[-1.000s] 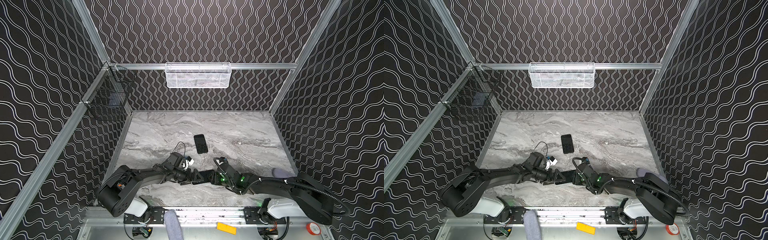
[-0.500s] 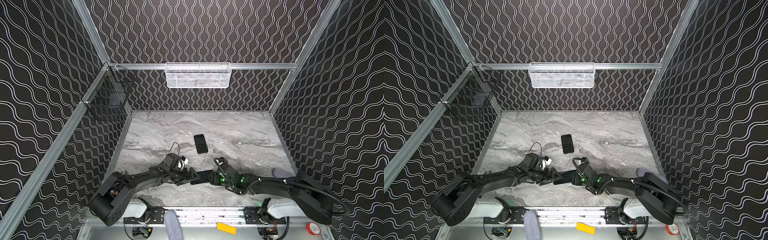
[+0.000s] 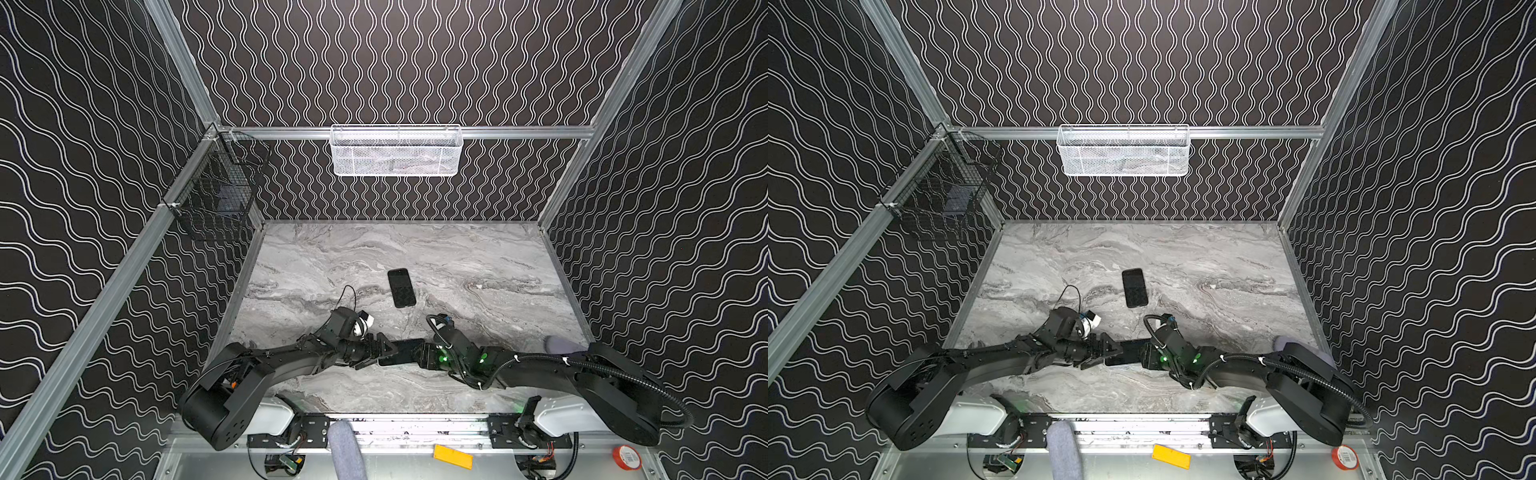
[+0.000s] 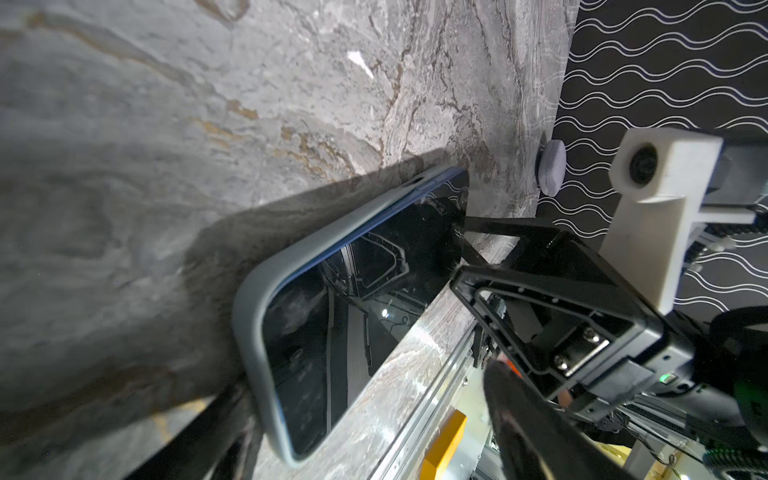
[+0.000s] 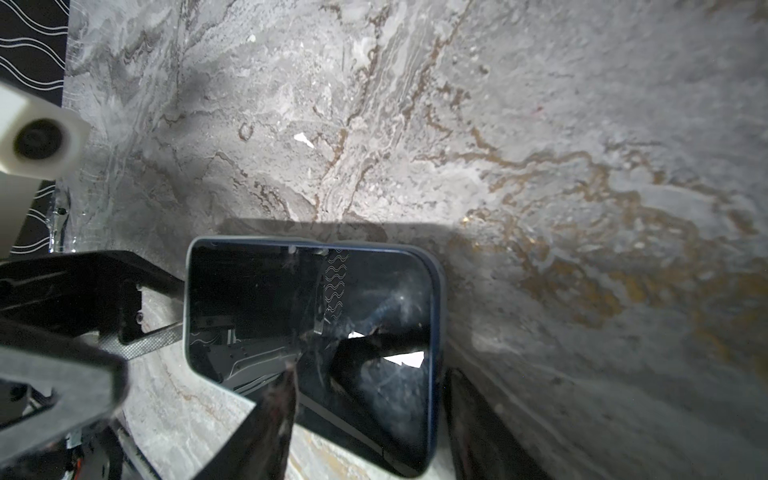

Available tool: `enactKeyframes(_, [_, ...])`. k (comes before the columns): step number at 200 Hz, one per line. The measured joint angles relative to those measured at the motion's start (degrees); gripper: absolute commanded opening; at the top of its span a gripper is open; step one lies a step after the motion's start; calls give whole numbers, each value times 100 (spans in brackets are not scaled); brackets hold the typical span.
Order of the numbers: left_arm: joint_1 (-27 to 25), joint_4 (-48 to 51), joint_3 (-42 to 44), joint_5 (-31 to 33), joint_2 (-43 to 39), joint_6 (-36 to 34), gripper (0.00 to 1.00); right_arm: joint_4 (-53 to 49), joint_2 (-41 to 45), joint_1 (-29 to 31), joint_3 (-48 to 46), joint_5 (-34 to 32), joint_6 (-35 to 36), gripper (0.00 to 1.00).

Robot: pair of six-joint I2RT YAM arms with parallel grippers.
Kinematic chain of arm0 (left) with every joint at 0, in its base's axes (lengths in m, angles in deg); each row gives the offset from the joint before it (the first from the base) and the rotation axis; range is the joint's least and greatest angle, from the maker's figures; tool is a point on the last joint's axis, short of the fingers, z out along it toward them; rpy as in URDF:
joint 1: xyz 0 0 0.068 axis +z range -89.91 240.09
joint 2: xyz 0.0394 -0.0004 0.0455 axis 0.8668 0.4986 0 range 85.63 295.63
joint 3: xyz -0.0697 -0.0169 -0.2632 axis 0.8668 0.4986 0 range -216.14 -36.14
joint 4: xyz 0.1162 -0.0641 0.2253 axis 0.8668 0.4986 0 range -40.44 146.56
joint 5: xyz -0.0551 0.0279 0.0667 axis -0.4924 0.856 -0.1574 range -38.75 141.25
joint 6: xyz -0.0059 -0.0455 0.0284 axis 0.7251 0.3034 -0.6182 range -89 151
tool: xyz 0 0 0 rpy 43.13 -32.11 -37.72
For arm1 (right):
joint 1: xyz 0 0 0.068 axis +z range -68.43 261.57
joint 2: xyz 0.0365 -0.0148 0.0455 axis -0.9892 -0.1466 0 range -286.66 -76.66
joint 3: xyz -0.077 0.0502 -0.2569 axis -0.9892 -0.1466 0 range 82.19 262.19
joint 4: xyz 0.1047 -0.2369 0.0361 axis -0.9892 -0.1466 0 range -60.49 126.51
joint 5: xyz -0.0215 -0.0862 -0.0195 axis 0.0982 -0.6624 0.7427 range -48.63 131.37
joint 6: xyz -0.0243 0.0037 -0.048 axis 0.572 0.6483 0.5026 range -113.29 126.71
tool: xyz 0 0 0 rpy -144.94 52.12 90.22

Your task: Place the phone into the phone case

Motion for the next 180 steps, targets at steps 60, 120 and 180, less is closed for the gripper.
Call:
enactKeyframes(60, [2, 188, 144, 476, -352, 22, 61, 48, -22, 0, -2, 20, 0, 59])
enactKeyframes(120, [11, 42, 208, 509, -310, 127, 64, 63, -24, 0, -9, 20, 0, 59])
enactKeyframes(180, [13, -177, 243, 463, -238, 146, 67, 94, -57, 0, -2, 17, 0, 59])
